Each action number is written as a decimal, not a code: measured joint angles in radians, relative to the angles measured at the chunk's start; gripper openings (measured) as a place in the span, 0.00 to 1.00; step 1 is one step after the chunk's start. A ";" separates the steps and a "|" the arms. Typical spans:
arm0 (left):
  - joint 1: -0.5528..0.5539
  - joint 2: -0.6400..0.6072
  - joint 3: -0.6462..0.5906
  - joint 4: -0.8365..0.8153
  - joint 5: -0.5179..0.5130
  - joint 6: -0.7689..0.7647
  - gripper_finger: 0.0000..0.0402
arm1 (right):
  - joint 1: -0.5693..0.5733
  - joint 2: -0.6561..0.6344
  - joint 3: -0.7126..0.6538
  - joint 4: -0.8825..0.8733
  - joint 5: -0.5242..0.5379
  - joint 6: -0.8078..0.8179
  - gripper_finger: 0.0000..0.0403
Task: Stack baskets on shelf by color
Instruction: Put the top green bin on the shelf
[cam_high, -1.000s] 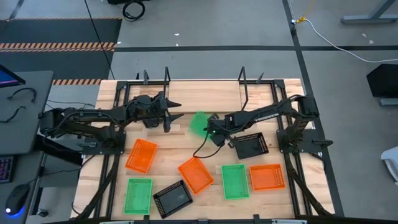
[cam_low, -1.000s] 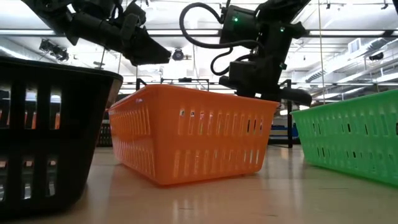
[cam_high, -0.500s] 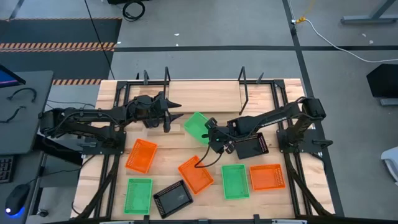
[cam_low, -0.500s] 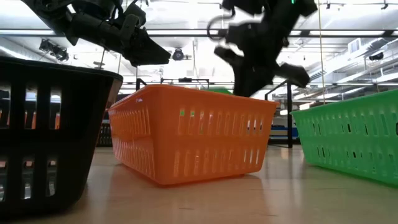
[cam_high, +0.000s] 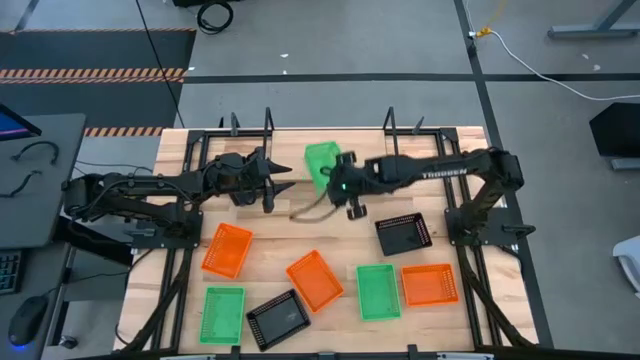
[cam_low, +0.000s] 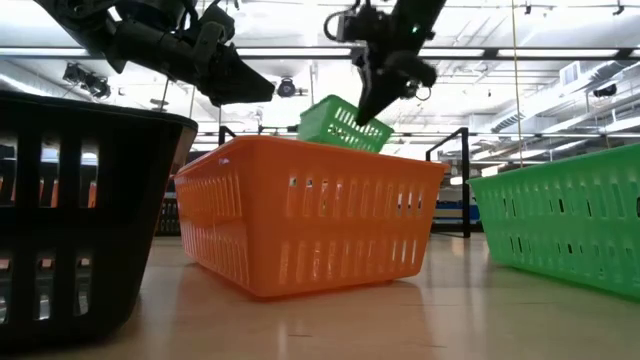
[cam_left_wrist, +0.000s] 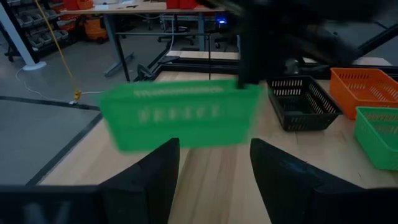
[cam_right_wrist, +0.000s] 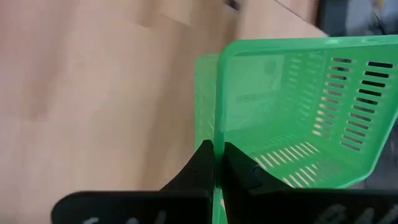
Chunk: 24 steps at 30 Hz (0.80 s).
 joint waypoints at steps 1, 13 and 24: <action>0.000 0.000 0.000 0.000 0.000 0.000 0.51 | -0.023 0.000 0.000 -0.017 0.013 -0.003 0.03; 0.000 0.000 0.000 -0.007 0.000 0.007 0.50 | -0.276 0.009 0.000 -0.179 -0.004 0.065 0.03; 0.000 0.000 0.000 -0.007 0.000 0.006 0.49 | -0.304 0.015 -0.001 -0.242 -0.100 0.101 0.03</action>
